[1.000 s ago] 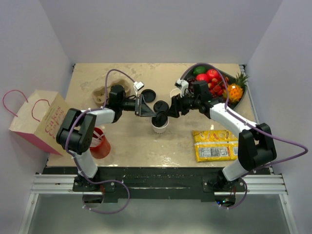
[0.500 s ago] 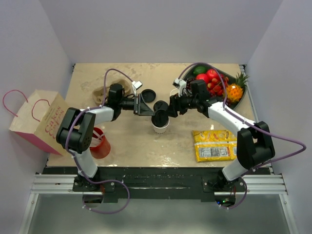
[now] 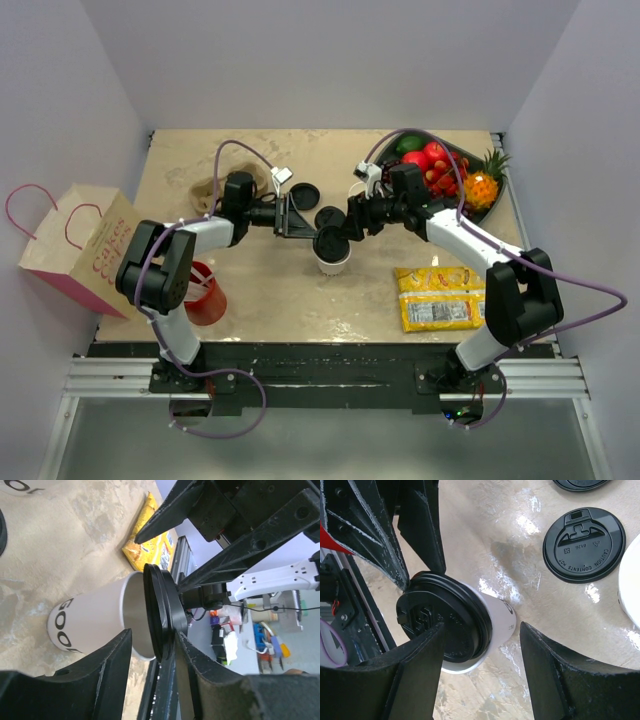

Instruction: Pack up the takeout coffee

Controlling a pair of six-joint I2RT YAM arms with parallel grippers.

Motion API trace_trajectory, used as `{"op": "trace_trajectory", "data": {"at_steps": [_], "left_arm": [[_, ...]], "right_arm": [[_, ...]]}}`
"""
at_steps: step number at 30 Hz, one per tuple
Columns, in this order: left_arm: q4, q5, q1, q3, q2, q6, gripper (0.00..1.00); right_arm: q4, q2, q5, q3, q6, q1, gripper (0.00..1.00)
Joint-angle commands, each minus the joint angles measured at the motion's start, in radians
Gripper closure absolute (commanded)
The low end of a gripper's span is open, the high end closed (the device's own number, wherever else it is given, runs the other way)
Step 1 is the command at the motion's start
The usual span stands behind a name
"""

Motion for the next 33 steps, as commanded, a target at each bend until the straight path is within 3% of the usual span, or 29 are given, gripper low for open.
{"op": "trace_trajectory", "data": {"at_steps": [1,33], "left_arm": [[-0.073,-0.026,0.011,0.052,0.006,0.09,0.55],[-0.132,0.007,0.012,0.067,0.032,0.165,0.55]], "right_arm": [[0.026,0.002,-0.029,0.037,0.018,0.006,0.36],[-0.013,-0.013,-0.084,-0.002,-0.003,0.005,0.37]]}}
